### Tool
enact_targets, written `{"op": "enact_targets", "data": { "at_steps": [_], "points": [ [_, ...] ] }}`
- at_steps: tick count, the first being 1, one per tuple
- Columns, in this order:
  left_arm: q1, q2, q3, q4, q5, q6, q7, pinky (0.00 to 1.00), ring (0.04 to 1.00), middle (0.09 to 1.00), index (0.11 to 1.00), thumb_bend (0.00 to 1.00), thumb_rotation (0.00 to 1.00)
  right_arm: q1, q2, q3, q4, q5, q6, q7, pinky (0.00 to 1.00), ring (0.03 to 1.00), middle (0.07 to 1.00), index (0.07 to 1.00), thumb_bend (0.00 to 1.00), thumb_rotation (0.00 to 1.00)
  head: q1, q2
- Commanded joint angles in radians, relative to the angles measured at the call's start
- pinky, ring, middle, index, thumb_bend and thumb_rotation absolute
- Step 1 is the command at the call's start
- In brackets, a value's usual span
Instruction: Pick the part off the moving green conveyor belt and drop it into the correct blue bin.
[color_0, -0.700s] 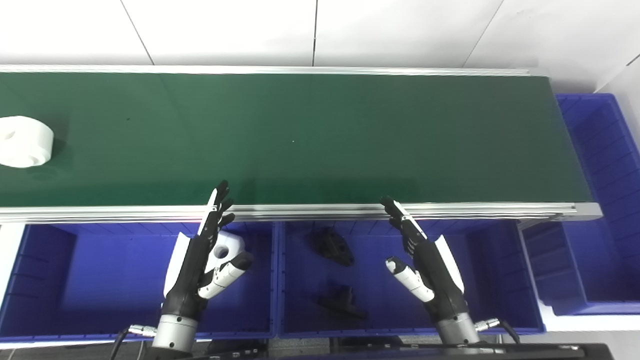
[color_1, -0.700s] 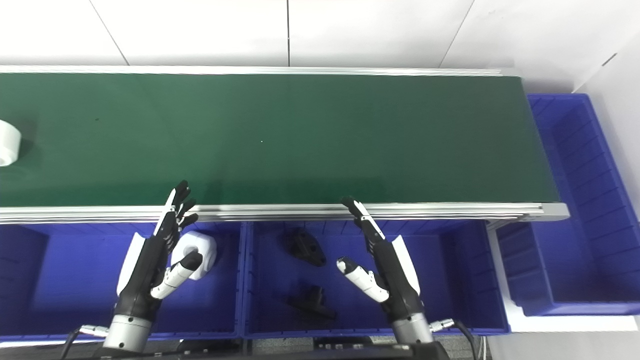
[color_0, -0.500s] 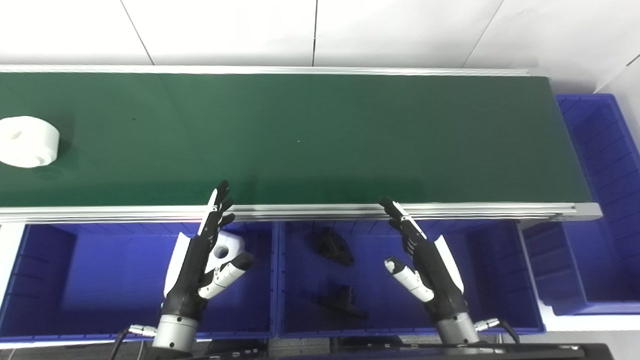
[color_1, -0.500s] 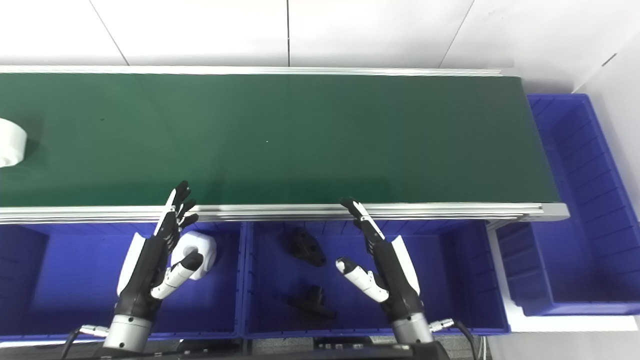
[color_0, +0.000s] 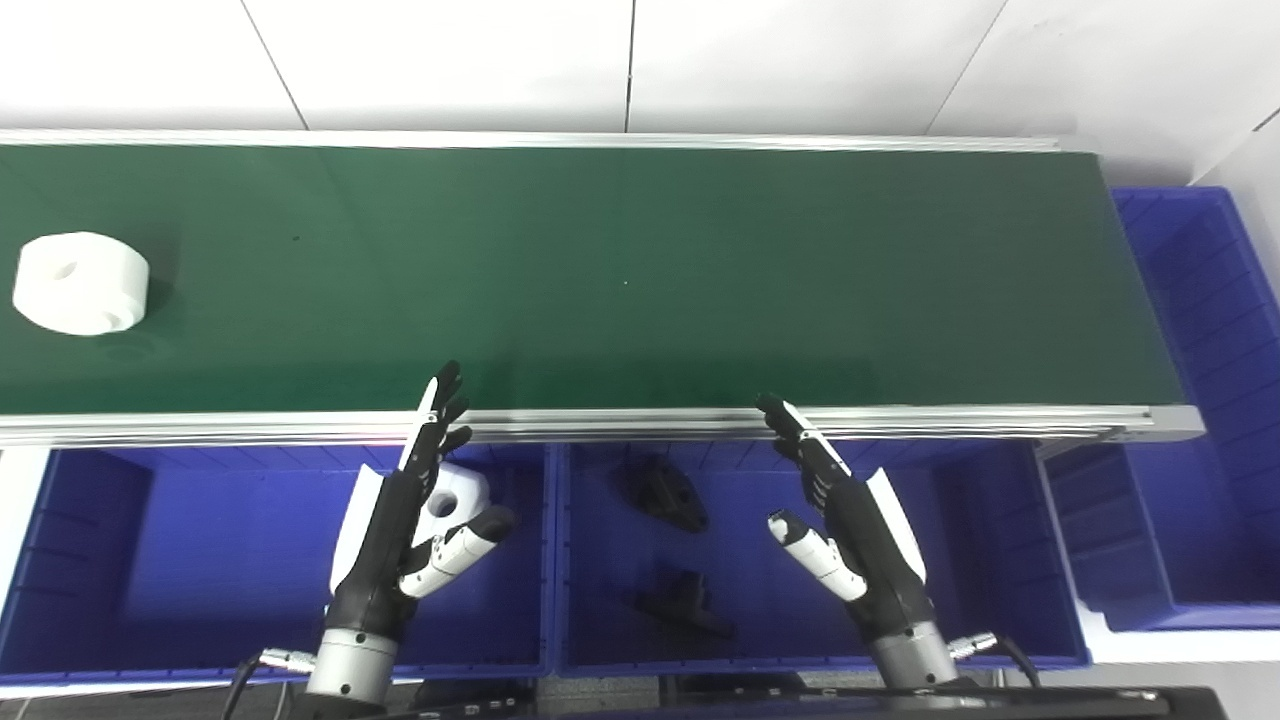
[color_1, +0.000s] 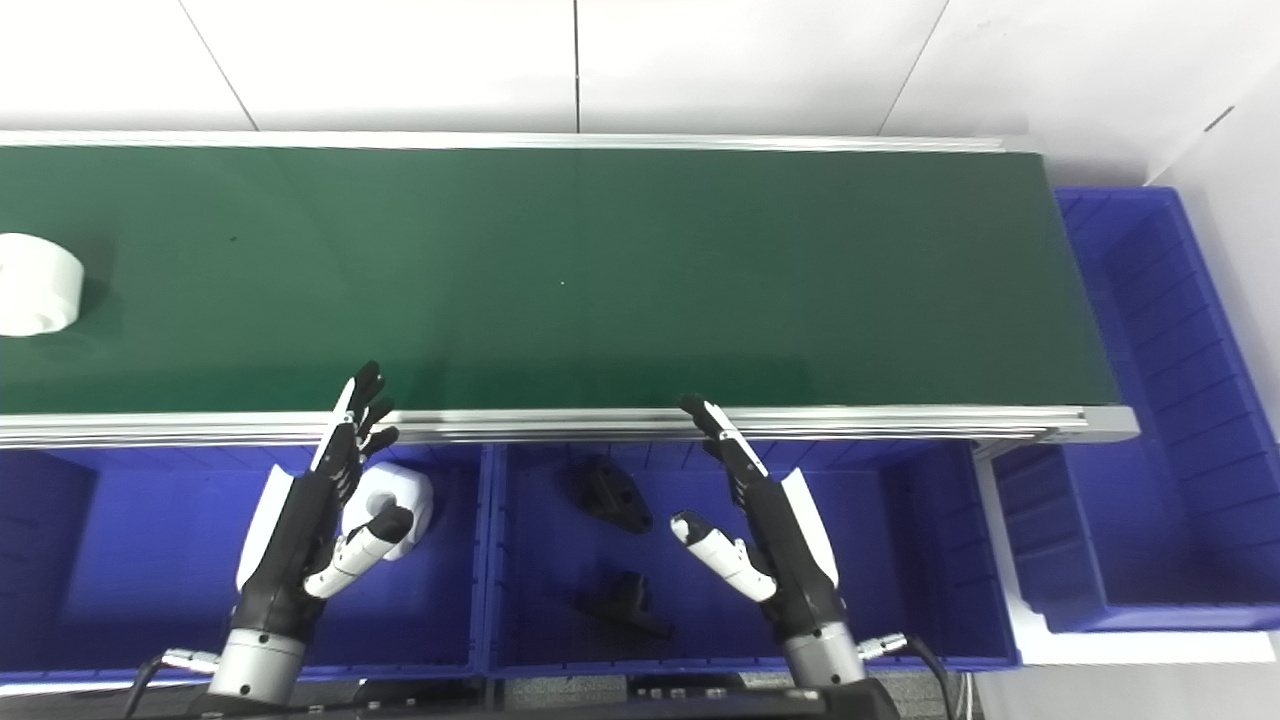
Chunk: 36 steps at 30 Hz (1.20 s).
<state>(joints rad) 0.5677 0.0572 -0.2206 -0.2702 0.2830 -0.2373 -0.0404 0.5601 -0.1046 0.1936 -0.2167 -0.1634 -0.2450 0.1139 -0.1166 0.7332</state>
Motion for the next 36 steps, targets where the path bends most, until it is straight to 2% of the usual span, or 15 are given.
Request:
{"op": "enact_targets", "data": {
  "at_steps": [1, 15, 16, 18, 21, 24, 25, 30, 31, 36],
  "points": [
    [-0.004, 0.007, -0.006, -0.021, -0.010, -0.018, -0.004, 0.88, 0.961, 1.000, 1.000, 0.71, 0.85, 0.002, -0.002, 0.001, -0.029, 0.008, -0.001, -0.001, 0.94, 0.960, 0.961, 0.912, 0.76, 0.85, 0.000, 0.001],
    [-0.002, 0.009, -0.007, -0.026, -0.011, -0.012, -0.007, 0.87, 0.955, 1.000, 1.000, 0.71, 0.84, 0.006, -0.002, 0.001, -0.035, 0.012, 0.006, 0.005, 0.95, 0.966, 0.969, 0.917, 0.76, 0.86, 0.005, -0.001],
    [-0.001, 0.007, -0.009, -0.019, -0.006, -0.020, -0.003, 0.87, 0.955, 1.000, 1.000, 0.71, 0.84, 0.008, -0.003, -0.001, -0.029, 0.013, -0.003, 0.002, 0.95, 0.966, 0.970, 0.917, 0.76, 0.86, 0.058, -0.032],
    [0.001, 0.002, -0.014, -0.007, -0.003, -0.030, 0.001, 0.86, 0.951, 1.000, 1.000, 0.72, 0.83, 0.010, -0.006, -0.006, -0.018, 0.018, -0.019, -0.001, 0.94, 0.961, 0.967, 0.917, 0.76, 0.85, 0.081, -0.038],
    [0.002, -0.012, -0.030, 0.004, 0.018, -0.037, 0.010, 0.84, 0.943, 1.000, 1.000, 0.72, 0.82, 0.011, -0.026, -0.018, -0.003, 0.033, -0.032, 0.004, 0.96, 0.968, 0.975, 0.924, 0.75, 0.87, 0.175, -0.063],
    [0.001, -0.020, -0.042, 0.009, 0.031, -0.038, 0.019, 0.81, 0.924, 0.997, 1.000, 0.70, 0.79, 0.007, -0.040, -0.025, 0.007, 0.042, -0.041, 0.007, 0.97, 0.979, 0.986, 0.934, 0.74, 0.90, 0.190, -0.066],
    [0.000, -0.029, -0.049, 0.015, 0.040, -0.034, 0.025, 0.81, 0.923, 0.997, 1.000, 0.70, 0.79, 0.004, -0.048, -0.031, 0.016, 0.049, -0.053, 0.007, 0.97, 0.980, 0.987, 0.936, 0.74, 0.90, 0.261, -0.083],
    [-0.004, -0.060, -0.066, 0.039, 0.066, -0.032, 0.049, 0.74, 0.880, 0.962, 1.000, 0.76, 0.71, -0.008, -0.073, -0.047, 0.053, 0.078, -0.100, 0.009, 0.97, 0.990, 1.000, 0.956, 0.69, 0.94, 0.290, -0.094],
    [-0.006, -0.069, -0.069, 0.048, 0.068, -0.033, 0.055, 0.74, 0.879, 0.961, 1.000, 0.76, 0.70, -0.011, -0.078, -0.052, 0.060, 0.091, -0.098, 0.013, 0.97, 0.991, 1.000, 0.957, 0.69, 0.94, 0.313, -0.118],
    [-0.010, -0.088, -0.084, 0.065, 0.075, -0.017, 0.062, 0.72, 0.874, 0.954, 1.000, 0.80, 0.66, -0.019, -0.098, -0.063, 0.087, 0.118, -0.092, 0.028, 1.00, 1.000, 1.000, 0.971, 0.72, 0.97, 0.337, -0.143]
  ]
}}
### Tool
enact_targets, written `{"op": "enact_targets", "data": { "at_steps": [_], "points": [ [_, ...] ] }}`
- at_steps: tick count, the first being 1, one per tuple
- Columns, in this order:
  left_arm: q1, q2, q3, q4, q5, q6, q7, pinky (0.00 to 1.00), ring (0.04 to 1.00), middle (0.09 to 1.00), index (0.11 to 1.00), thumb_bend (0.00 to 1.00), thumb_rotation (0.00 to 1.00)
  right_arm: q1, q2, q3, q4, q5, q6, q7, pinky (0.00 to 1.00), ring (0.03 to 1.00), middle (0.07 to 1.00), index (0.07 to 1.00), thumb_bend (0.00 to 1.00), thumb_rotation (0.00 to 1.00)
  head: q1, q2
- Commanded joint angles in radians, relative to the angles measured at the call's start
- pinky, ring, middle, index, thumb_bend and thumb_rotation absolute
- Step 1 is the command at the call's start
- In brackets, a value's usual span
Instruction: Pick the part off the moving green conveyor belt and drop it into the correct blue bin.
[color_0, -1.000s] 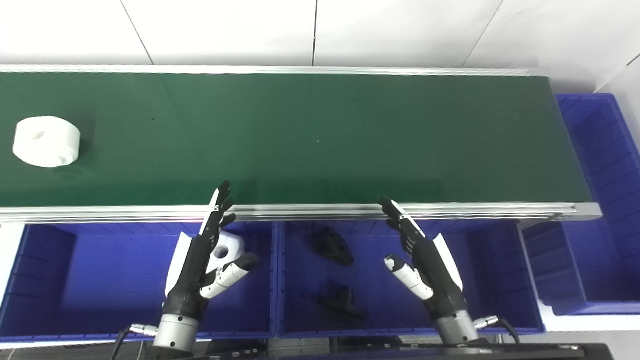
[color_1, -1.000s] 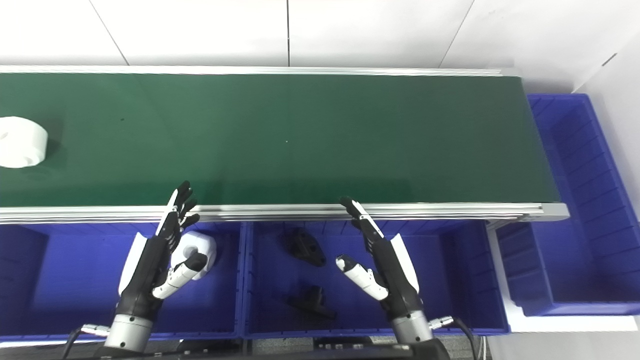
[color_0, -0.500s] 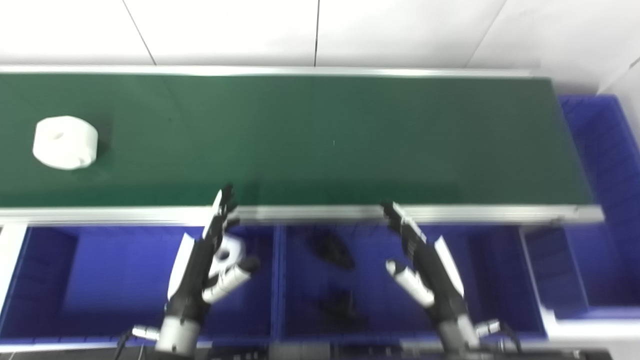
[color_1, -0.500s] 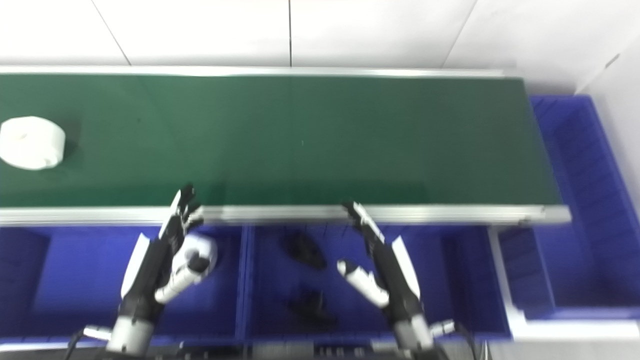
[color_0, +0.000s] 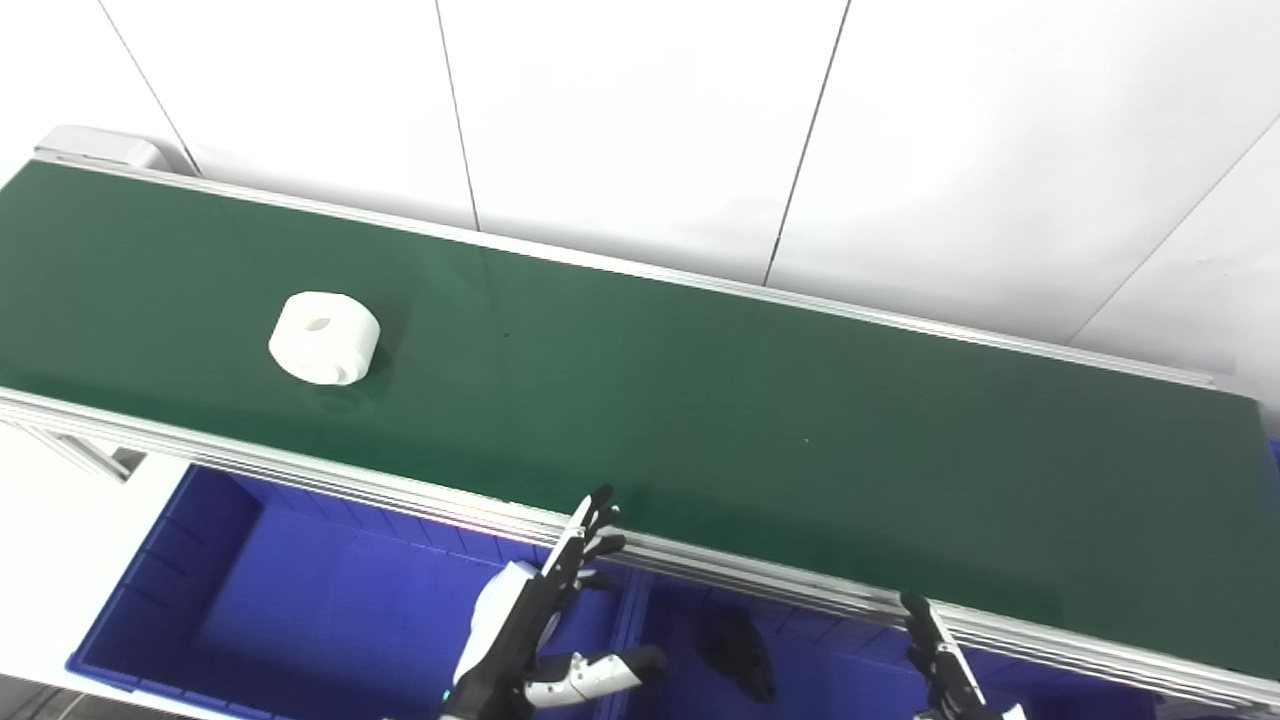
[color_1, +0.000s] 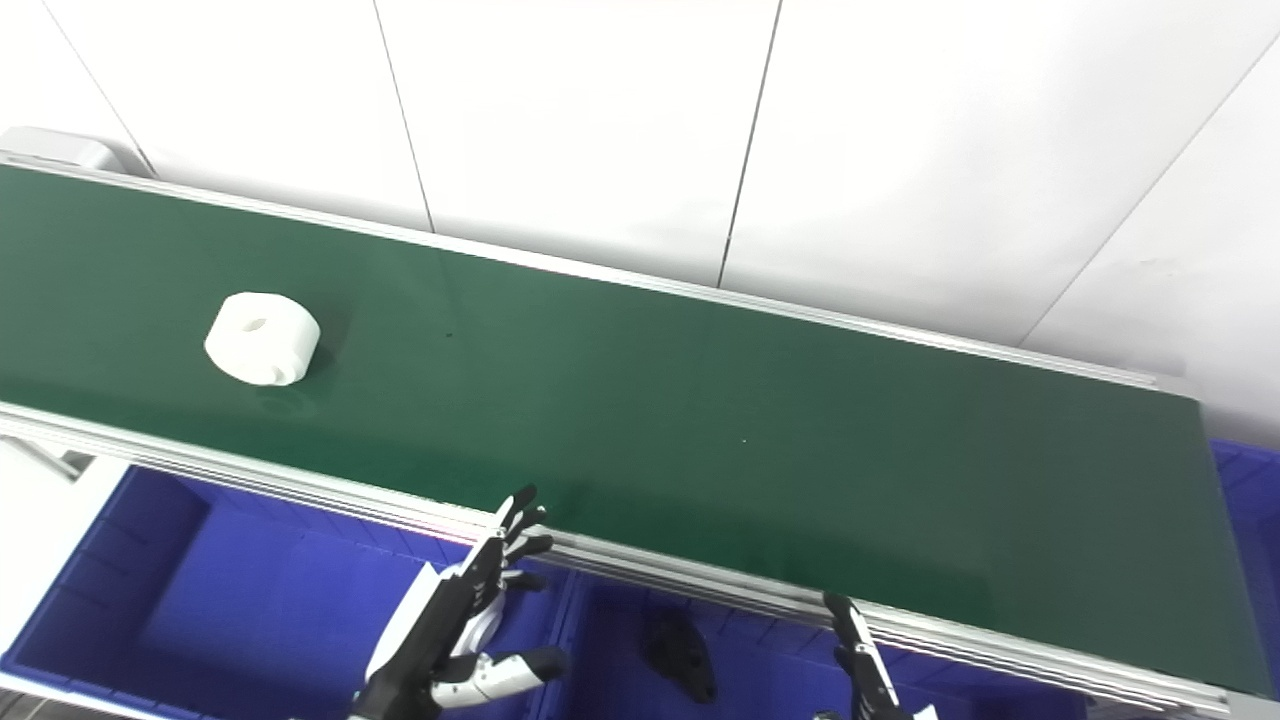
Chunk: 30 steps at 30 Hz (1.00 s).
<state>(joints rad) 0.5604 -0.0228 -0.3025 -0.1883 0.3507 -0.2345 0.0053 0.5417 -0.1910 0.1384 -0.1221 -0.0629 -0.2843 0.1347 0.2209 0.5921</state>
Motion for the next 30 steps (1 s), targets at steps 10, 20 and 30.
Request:
{"op": "enact_targets", "data": {
  "at_steps": [10, 20, 30],
  "points": [
    [-0.020, -0.013, -0.020, -0.016, 0.039, -0.018, 0.025, 0.68, 0.877, 0.952, 1.000, 0.78, 0.63, -0.010, -0.032, -0.021, 0.005, 0.034, -0.049, 0.025, 1.00, 1.000, 1.000, 0.984, 0.73, 0.98, 0.051, -0.001],
    [-0.048, 0.036, -0.011, -0.189, 0.109, -0.038, 0.011, 0.70, 0.869, 0.945, 1.000, 0.88, 0.52, -0.005, -0.028, -0.023, 0.006, 0.026, -0.049, 0.027, 1.00, 1.000, 1.000, 0.986, 0.73, 1.00, 0.042, -0.001],
    [-0.440, 0.303, 0.176, -0.344, 0.293, 0.120, -0.200, 0.76, 0.839, 0.879, 0.858, 0.87, 0.41, -0.017, -0.018, -0.016, 0.012, 0.021, -0.046, 0.028, 1.00, 1.000, 1.000, 0.985, 0.70, 1.00, 0.036, -0.001]
  ]
}}
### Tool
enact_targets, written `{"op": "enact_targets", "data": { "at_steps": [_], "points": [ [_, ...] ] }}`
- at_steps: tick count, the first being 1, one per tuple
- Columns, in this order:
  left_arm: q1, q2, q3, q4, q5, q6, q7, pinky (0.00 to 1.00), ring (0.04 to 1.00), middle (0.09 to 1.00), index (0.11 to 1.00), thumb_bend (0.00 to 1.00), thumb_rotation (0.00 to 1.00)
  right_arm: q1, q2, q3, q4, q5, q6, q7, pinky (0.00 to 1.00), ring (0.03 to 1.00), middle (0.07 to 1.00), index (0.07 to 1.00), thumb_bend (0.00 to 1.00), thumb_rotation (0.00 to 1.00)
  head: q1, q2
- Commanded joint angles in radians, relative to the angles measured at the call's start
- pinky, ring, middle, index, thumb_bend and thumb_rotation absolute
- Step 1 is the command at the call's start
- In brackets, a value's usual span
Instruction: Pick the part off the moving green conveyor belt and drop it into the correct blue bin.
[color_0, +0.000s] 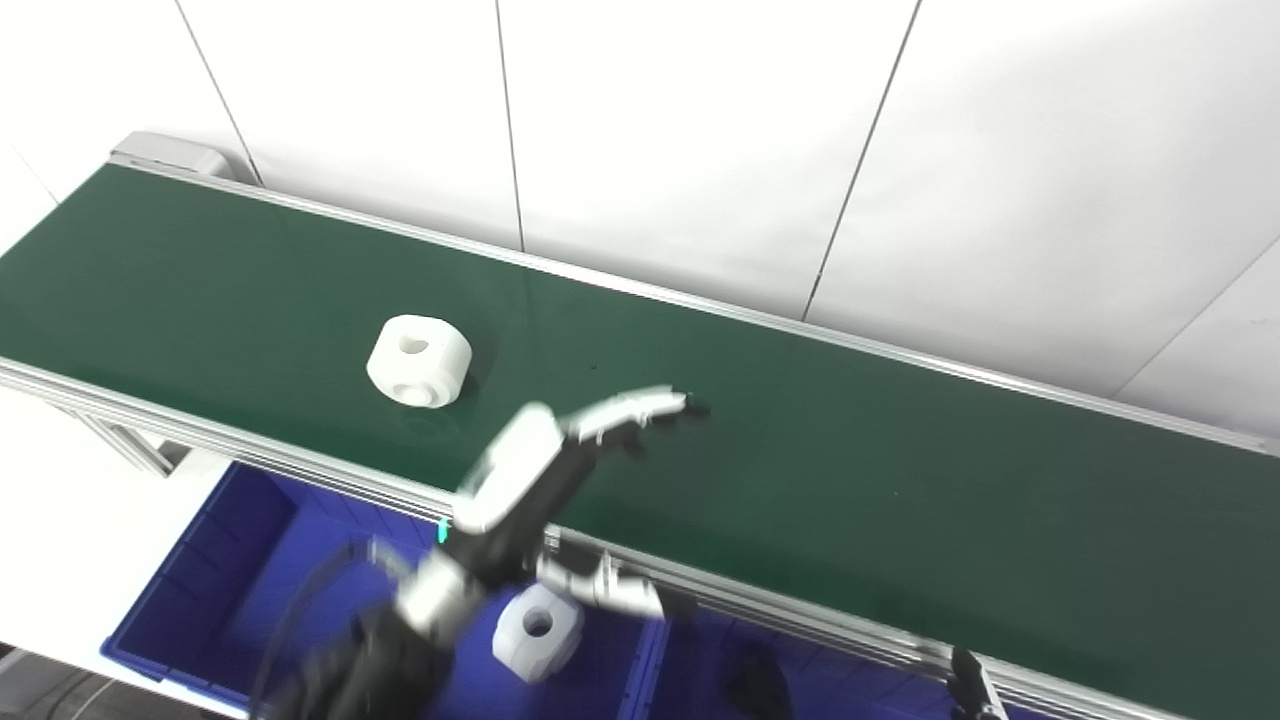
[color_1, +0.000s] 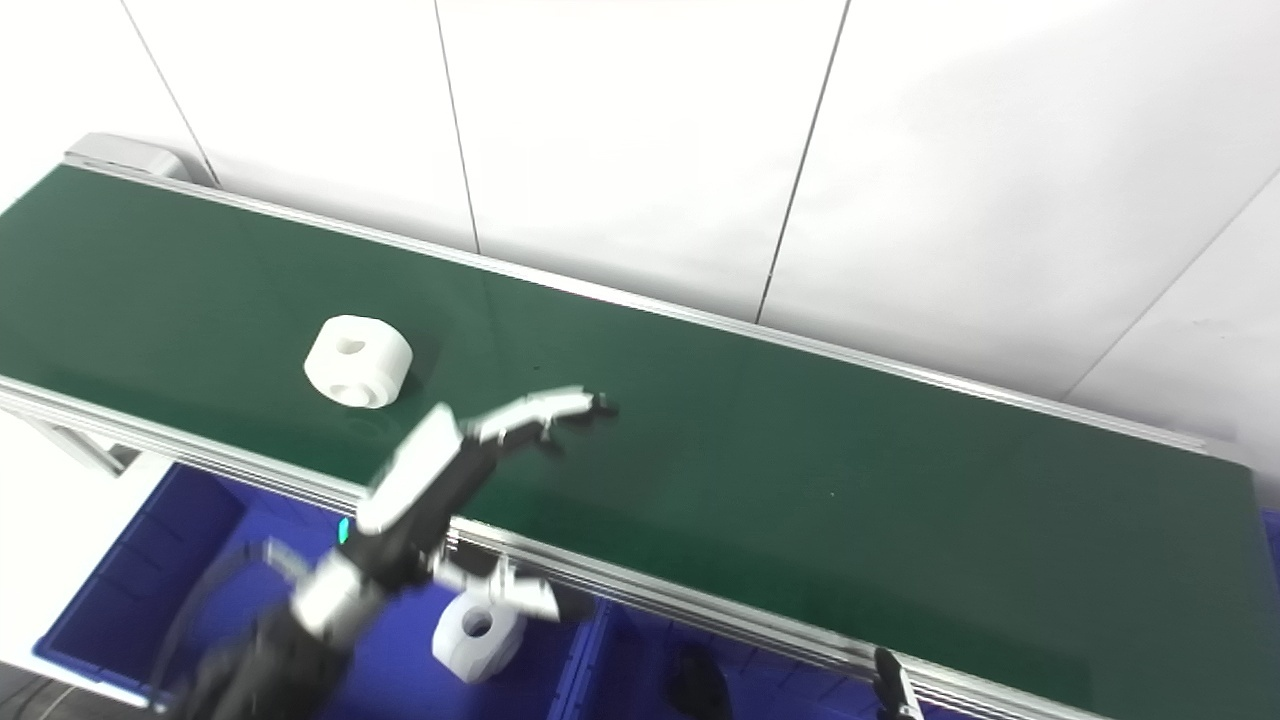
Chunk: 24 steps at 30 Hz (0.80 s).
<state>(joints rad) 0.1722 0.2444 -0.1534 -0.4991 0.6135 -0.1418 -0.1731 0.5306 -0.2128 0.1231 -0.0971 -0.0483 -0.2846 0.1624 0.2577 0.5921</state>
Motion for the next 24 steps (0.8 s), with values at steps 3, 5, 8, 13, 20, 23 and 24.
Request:
{"op": "enact_targets", "data": {
  "at_steps": [3, 5, 8, 13, 20, 23, 24],
  "points": [
    [-0.153, 0.108, 0.059, -0.002, 0.083, 0.072, -0.085, 0.77, 0.831, 0.881, 0.871, 0.88, 0.34, -0.008, 0.009, 0.001, -0.012, -0.001, -0.047, -0.003, 1.00, 1.000, 1.000, 0.986, 0.71, 1.00, -0.011, 0.001],
    [-0.175, 0.125, 0.061, 0.012, 0.092, 0.080, -0.093, 0.75, 0.821, 0.875, 0.871, 0.90, 0.29, -0.008, 0.010, 0.002, -0.011, -0.003, -0.045, -0.004, 1.00, 1.000, 1.000, 0.986, 0.71, 1.00, -0.011, 0.001],
    [-0.253, 0.192, 0.068, 0.119, 0.133, 0.089, -0.119, 0.75, 0.825, 0.875, 0.863, 0.94, 0.24, -0.013, 0.011, 0.003, -0.004, 0.002, -0.053, 0.000, 1.00, 1.000, 1.000, 0.983, 0.70, 1.00, -0.012, 0.001],
    [-0.312, 0.231, 0.071, 0.240, 0.176, 0.086, -0.107, 0.76, 0.837, 0.873, 0.865, 0.96, 0.24, -0.019, 0.011, 0.005, -0.003, 0.001, -0.051, 0.002, 1.00, 1.000, 1.000, 0.976, 0.68, 1.00, -0.016, 0.005],
    [-0.365, 0.243, 0.059, 0.387, 0.240, 0.103, -0.048, 0.83, 0.872, 0.886, 0.865, 0.97, 0.26, -0.027, 0.009, 0.006, 0.000, 0.000, -0.051, 0.003, 1.00, 1.000, 1.000, 0.975, 0.68, 1.00, -0.024, 0.011],
    [-0.374, 0.238, 0.053, 0.439, 0.255, 0.113, -0.018, 0.85, 0.892, 0.902, 0.875, 0.96, 0.27, -0.028, 0.008, 0.005, 0.004, 0.002, -0.051, 0.003, 1.00, 1.000, 1.000, 0.973, 0.68, 0.99, -0.028, 0.014],
    [-0.378, 0.236, 0.050, 0.462, 0.260, 0.116, -0.007, 0.85, 0.896, 0.906, 0.878, 0.95, 0.27, -0.028, 0.007, 0.004, 0.004, 0.002, -0.051, 0.003, 1.00, 1.000, 1.000, 0.973, 0.68, 0.99, -0.028, 0.014]
  ]
}}
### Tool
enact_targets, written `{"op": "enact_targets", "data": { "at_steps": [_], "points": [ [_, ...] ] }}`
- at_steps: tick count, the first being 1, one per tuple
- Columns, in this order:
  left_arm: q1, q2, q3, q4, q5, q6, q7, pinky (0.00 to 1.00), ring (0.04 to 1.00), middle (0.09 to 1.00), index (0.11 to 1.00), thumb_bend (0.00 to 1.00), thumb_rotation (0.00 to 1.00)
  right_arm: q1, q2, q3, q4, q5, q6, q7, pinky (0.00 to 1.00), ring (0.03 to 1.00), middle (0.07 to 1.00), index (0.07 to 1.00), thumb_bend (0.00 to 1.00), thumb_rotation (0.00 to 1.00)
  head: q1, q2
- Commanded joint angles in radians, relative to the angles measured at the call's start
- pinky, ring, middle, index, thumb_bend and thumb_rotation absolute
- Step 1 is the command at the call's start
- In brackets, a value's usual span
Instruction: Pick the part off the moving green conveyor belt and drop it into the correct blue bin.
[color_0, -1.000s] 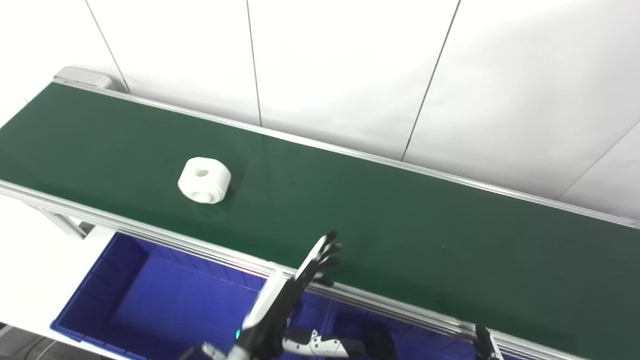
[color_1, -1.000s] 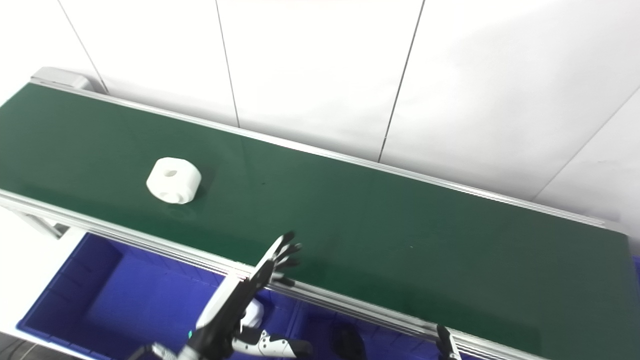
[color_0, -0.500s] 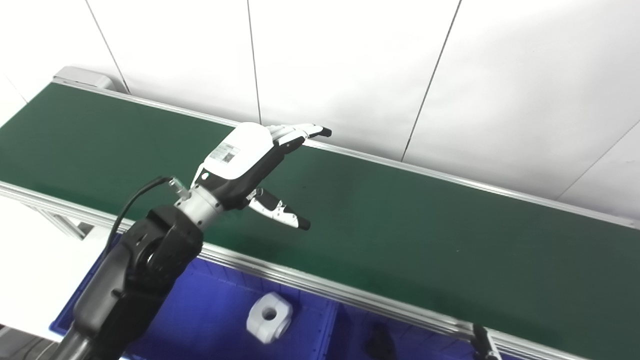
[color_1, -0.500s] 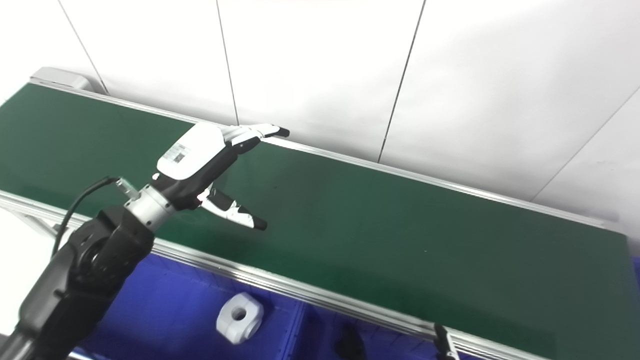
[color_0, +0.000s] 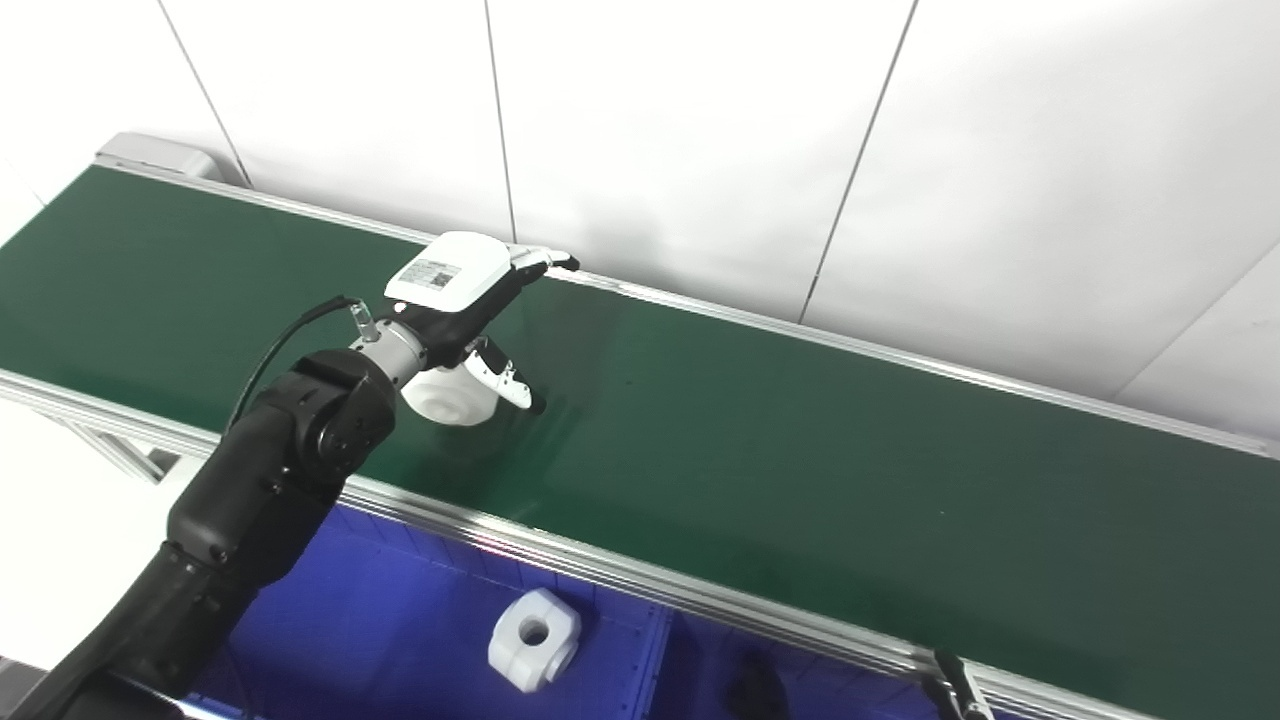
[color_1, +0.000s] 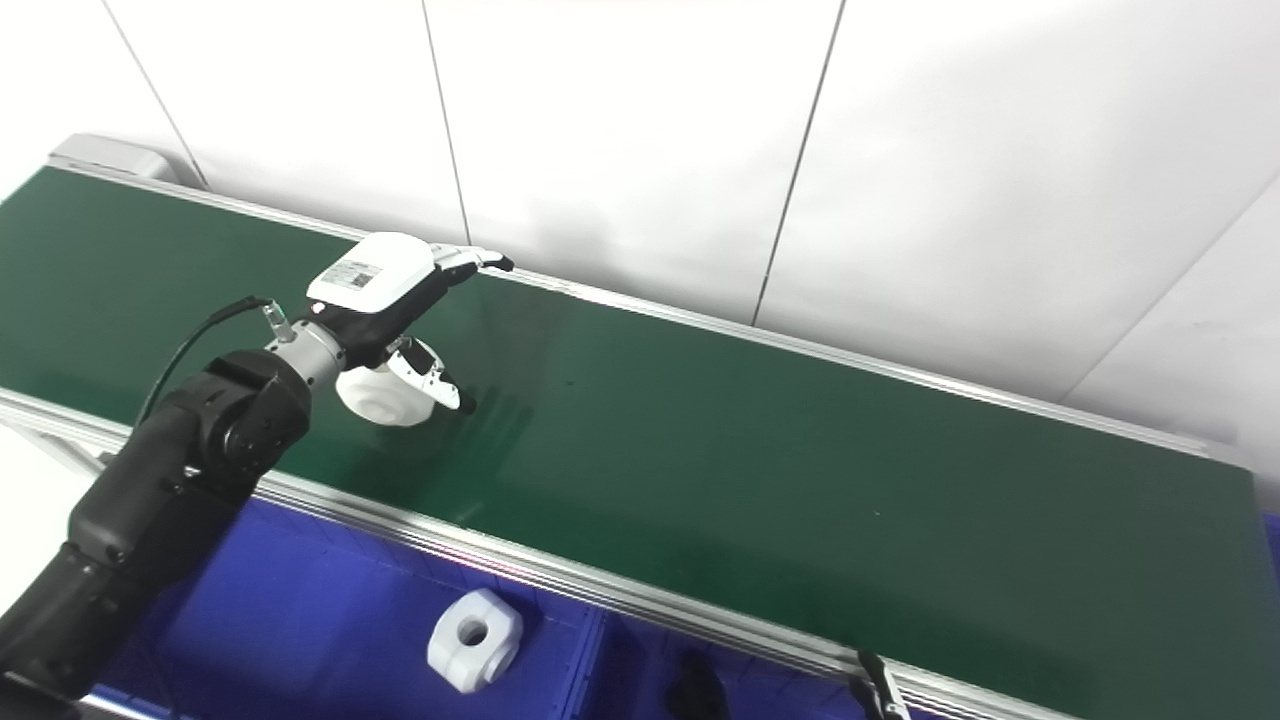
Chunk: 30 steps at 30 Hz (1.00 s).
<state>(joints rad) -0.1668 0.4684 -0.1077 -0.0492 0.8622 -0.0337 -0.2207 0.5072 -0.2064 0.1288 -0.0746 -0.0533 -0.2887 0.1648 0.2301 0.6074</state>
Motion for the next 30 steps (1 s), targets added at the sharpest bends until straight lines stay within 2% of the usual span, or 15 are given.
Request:
{"op": "enact_targets", "data": {
  "at_steps": [1, 4, 12, 18, 20, 22, 28, 30],
  "points": [
    [-0.041, 0.012, 0.001, 0.026, 0.014, 0.010, 0.050, 0.85, 0.898, 0.909, 0.879, 0.95, 0.28, -0.004, 0.001, -0.002, -0.018, 0.007, -0.046, 0.000, 1.00, 1.000, 1.000, 0.971, 0.68, 0.99, 0.000, -0.002],
    [-0.046, 0.016, -0.009, 0.050, 0.021, 0.018, 0.059, 0.86, 0.900, 0.911, 0.879, 0.95, 0.28, -0.004, 0.000, -0.002, -0.017, 0.009, -0.050, 0.001, 1.00, 1.000, 1.000, 0.969, 0.68, 0.98, 0.001, 0.001],
    [-0.050, 0.056, -0.035, 0.097, 0.032, 0.048, 0.031, 0.87, 0.909, 0.914, 0.882, 0.95, 0.31, 0.003, -0.001, -0.002, -0.029, 0.017, -0.043, 0.004, 1.00, 1.000, 1.000, 0.965, 0.70, 0.98, -0.002, 0.008],
    [-0.047, 0.082, -0.056, 0.083, -0.008, 0.082, -0.075, 0.86, 0.919, 0.916, 0.885, 0.97, 0.38, 0.012, -0.002, -0.002, -0.052, 0.020, -0.025, 0.006, 1.00, 1.000, 1.000, 0.968, 0.72, 0.98, -0.004, 0.020],
    [-0.051, 0.088, -0.067, 0.086, -0.026, 0.112, -0.138, 0.86, 0.915, 0.909, 0.880, 0.98, 0.39, 0.014, -0.001, -0.002, -0.059, 0.017, -0.025, 0.005, 1.00, 1.000, 1.000, 0.967, 0.71, 0.98, -0.007, 0.025],
    [-0.053, 0.090, -0.075, 0.095, -0.028, 0.121, -0.159, 0.85, 0.901, 0.893, 0.869, 0.99, 0.38, 0.016, 0.000, -0.002, -0.061, 0.016, -0.025, 0.005, 1.00, 1.000, 1.000, 0.968, 0.71, 0.98, -0.008, 0.026],
    [-0.062, 0.086, -0.101, 0.117, -0.003, 0.131, -0.141, 0.85, 0.904, 0.893, 0.866, 0.98, 0.32, 0.022, 0.003, -0.002, -0.071, 0.021, -0.018, 0.004, 1.00, 1.000, 1.000, 0.962, 0.72, 0.98, -0.010, 0.033],
    [-0.070, 0.080, -0.108, 0.135, 0.003, 0.135, -0.129, 0.81, 0.858, 0.849, 0.820, 1.00, 0.25, 0.024, 0.004, -0.002, -0.073, 0.023, -0.018, 0.005, 1.00, 1.000, 1.000, 0.964, 0.72, 0.98, -0.010, 0.035]
  ]
}}
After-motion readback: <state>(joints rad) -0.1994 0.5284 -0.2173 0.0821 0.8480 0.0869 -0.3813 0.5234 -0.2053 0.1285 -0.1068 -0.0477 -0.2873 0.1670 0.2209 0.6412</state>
